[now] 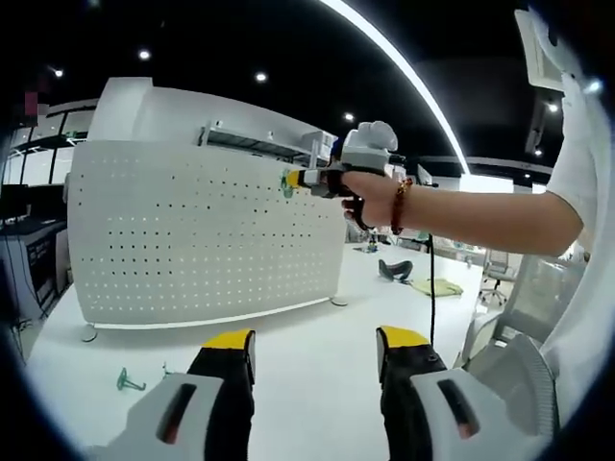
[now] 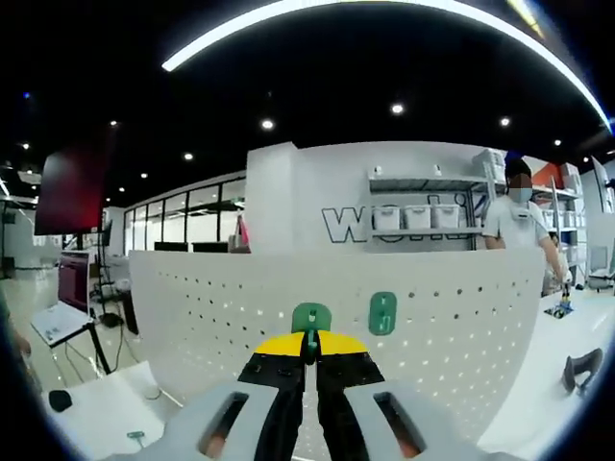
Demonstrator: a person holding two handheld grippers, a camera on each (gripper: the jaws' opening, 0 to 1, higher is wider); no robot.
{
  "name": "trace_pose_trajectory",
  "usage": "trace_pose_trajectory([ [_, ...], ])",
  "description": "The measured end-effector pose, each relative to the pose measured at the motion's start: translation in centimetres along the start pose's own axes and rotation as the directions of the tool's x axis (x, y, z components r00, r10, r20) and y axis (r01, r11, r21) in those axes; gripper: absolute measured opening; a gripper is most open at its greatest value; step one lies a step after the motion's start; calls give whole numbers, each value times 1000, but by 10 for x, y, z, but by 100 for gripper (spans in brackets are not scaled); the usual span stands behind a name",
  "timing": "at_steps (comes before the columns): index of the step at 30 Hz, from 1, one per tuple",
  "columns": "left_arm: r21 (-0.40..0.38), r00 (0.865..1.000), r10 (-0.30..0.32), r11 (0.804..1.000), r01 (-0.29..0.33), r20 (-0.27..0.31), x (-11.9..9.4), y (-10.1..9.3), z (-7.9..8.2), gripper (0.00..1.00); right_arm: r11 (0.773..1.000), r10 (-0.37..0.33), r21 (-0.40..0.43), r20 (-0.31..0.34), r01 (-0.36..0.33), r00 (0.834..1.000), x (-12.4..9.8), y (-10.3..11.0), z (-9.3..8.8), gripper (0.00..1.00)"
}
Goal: Insert the hook assembly into the mounting plate slot until the hook locks in place.
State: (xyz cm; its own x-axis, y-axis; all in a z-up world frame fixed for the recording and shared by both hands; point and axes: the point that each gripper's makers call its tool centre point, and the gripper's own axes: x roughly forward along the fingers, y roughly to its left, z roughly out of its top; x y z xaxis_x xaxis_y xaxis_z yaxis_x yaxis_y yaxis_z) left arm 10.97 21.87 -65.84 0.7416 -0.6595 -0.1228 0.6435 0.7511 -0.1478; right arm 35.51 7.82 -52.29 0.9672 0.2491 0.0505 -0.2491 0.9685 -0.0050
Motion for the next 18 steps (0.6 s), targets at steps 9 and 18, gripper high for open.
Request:
trace_pose_trajectory([
  [9,1,1000,-11,1000,11,-9,3,-2,-2,54,999,-32,-14,6,32,999,15,-10,6,2],
  [18,5,1000,-27,1000,27,-12,9,-3,0,56,998,-36,-51,-9,35,999,27,-9,4,2],
])
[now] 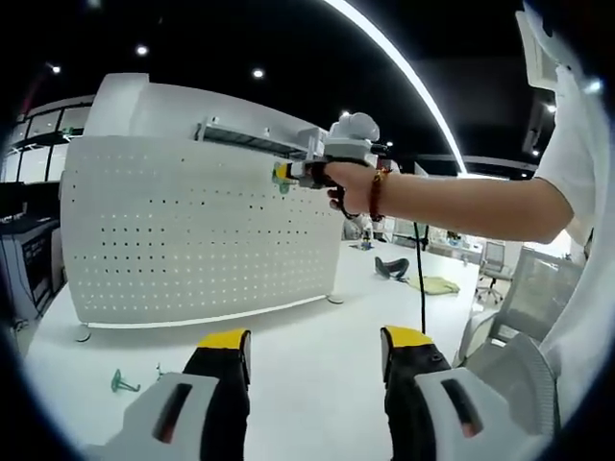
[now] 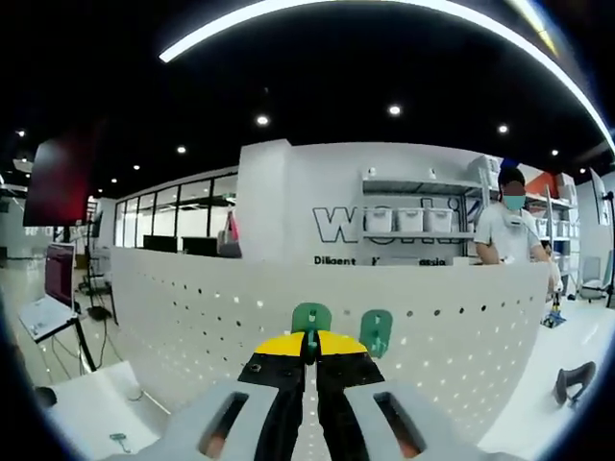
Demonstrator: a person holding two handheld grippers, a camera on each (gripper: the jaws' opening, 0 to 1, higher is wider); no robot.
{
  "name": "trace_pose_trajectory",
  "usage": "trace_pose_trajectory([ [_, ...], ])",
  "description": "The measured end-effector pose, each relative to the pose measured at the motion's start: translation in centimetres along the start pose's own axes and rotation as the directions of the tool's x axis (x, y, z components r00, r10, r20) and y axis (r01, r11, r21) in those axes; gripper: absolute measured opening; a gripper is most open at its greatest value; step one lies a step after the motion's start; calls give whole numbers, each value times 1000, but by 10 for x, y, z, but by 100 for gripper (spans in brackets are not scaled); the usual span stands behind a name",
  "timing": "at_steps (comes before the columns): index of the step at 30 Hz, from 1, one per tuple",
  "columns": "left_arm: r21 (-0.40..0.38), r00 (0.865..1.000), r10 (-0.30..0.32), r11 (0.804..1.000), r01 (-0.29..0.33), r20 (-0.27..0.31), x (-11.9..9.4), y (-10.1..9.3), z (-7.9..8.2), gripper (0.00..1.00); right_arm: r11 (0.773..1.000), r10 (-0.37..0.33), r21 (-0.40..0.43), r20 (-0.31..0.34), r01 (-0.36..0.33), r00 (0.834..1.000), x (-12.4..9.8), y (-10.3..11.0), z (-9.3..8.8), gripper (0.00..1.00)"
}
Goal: Insert the hook assembly into the mounting plate slot until the hook locks in place.
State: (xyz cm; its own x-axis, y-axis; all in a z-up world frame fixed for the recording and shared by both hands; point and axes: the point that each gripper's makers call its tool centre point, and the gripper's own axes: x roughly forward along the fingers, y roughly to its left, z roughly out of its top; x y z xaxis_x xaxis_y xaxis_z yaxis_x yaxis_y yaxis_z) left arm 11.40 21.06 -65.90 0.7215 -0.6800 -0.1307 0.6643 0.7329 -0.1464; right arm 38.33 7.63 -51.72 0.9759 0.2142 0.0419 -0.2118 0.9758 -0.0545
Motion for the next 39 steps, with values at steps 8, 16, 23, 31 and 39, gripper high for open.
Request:
trace_pose_trajectory([
  [8,-16,1000,25,1000,-25,15,-4,9,3,58,1000,-10,-22,-11,10,1000,16,-2,-2,2],
  [16,-29,998,54,998,-53,19,-8,18,3,59,999,-39,-23,-21,38,999,23,-7,-5,2],
  [23,-41,998,66,997,-65,19,-10,22,1,59,999,-45,-24,-28,44,999,30,-6,-6,2],
  [31,-47,997,73,996,-72,33,-11,26,4,59,998,-61,-25,-55,59,997,33,-7,-13,2],
  [39,-49,996,79,996,-77,33,-11,27,3,59,991,-86,-108,-74,78,994,35,-5,-14,2],
])
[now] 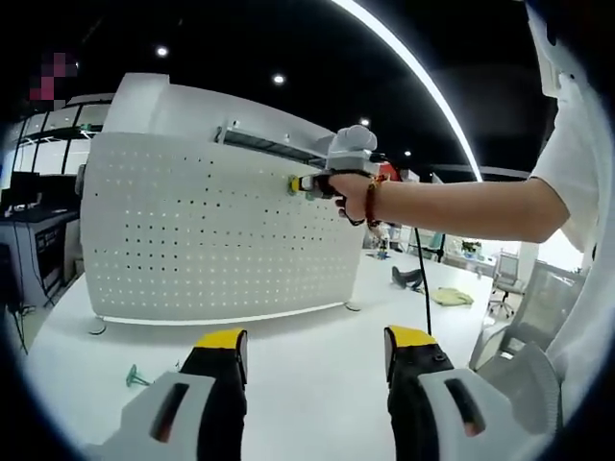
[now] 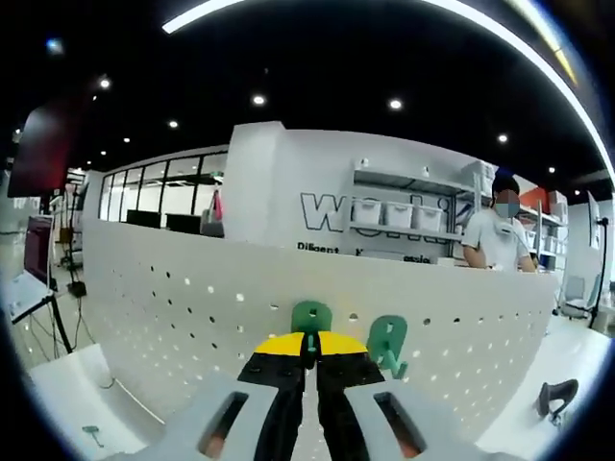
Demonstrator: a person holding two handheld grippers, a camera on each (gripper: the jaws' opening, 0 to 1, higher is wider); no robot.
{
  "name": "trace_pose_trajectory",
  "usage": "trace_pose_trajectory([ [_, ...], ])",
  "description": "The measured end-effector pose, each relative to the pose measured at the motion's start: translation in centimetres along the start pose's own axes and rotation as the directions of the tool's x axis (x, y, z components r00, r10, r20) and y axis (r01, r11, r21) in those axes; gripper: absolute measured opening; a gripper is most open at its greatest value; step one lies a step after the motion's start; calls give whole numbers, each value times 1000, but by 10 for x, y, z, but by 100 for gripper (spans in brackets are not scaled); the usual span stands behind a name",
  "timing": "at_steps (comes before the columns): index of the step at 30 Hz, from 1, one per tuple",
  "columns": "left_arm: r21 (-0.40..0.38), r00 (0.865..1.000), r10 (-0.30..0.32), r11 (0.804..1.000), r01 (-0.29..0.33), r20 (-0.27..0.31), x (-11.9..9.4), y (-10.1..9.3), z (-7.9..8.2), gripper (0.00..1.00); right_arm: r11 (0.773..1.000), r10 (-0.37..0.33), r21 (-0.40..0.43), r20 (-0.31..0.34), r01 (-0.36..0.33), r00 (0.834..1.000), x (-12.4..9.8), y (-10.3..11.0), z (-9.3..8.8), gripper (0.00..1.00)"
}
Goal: Insert the hook assembly into the mounting plate slot until the hook locks in place.
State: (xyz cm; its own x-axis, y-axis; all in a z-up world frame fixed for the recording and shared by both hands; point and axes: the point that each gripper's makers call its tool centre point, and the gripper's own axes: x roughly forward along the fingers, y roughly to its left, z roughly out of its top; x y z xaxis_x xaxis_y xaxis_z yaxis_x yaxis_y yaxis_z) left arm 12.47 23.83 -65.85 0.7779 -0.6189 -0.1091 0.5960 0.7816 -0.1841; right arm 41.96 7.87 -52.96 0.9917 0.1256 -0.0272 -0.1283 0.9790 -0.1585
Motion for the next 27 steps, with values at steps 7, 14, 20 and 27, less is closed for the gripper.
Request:
trace_pose_trajectory([
  [7,1,1000,-12,1000,12,4,2,-2,2,59,998,-13,66,-25,14,1000,-2,-1,-3,2],
  [14,1,1000,-12,1000,12,-2,0,0,2,59,988,-15,151,-46,22,999,-2,-2,-3,2],
  [20,-3,1000,-14,1000,14,0,2,0,3,59,989,-3,149,-73,14,997,0,-1,-6,2],
  [27,-8,1000,-17,1000,17,-6,3,-1,1,59,989,-2,148,-32,7,999,3,-3,6,5],
])
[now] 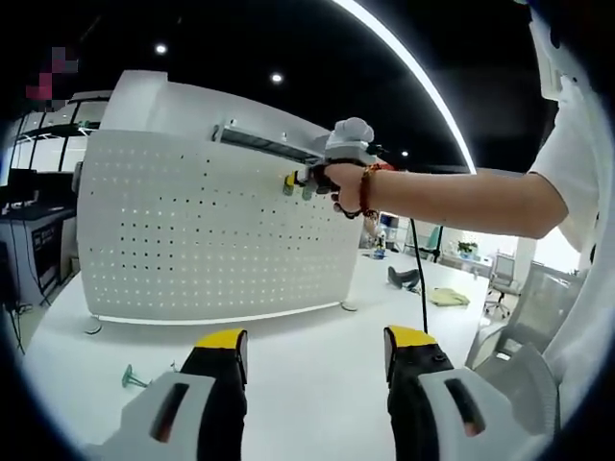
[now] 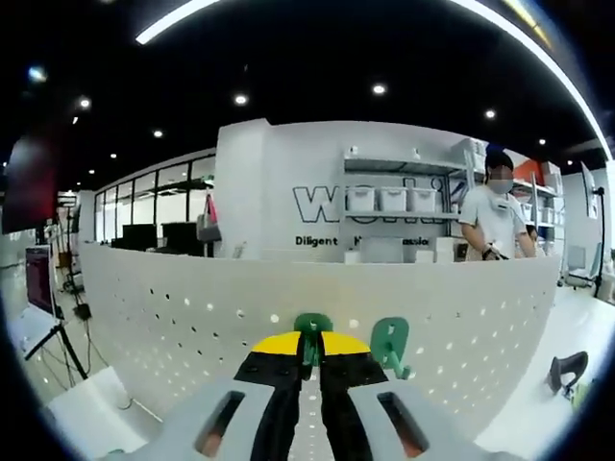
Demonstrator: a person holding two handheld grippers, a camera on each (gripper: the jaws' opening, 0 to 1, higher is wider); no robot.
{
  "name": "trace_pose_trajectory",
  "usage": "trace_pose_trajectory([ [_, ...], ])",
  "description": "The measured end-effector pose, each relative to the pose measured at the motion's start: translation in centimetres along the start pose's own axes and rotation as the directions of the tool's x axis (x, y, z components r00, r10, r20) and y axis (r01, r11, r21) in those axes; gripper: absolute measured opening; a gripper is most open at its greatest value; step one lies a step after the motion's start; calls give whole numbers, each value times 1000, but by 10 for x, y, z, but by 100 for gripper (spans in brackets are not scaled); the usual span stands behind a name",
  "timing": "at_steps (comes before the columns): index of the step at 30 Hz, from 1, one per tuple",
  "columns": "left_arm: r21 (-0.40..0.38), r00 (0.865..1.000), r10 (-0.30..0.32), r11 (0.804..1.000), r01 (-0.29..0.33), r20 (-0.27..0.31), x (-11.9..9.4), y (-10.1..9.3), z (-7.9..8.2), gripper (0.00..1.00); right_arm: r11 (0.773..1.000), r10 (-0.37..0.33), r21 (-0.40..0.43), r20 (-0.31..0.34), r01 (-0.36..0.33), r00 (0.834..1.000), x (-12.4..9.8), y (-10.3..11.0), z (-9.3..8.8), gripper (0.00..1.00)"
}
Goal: Insert the hook assembly into the mounting plate slot until the hook locks in place.
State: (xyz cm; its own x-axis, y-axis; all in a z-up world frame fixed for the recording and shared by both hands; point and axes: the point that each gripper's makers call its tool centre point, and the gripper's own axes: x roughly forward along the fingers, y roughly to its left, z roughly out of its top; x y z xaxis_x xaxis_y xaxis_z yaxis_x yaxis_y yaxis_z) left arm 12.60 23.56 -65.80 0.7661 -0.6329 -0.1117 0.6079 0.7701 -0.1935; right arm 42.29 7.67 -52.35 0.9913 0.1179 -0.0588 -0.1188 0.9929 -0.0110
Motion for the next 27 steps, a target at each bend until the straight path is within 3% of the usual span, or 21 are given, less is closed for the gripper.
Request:
trace_pose_trajectory([
  [12,-9,1000,2,1000,-2,-4,-1,0,-2,59,1000,9,9,-28,-9,1000,-4,1,-8,10],
  [27,8,1000,-9,1000,9,-18,2,-3,-4,58,997,83,6,-34,-83,996,-21,11,-15,19],
])
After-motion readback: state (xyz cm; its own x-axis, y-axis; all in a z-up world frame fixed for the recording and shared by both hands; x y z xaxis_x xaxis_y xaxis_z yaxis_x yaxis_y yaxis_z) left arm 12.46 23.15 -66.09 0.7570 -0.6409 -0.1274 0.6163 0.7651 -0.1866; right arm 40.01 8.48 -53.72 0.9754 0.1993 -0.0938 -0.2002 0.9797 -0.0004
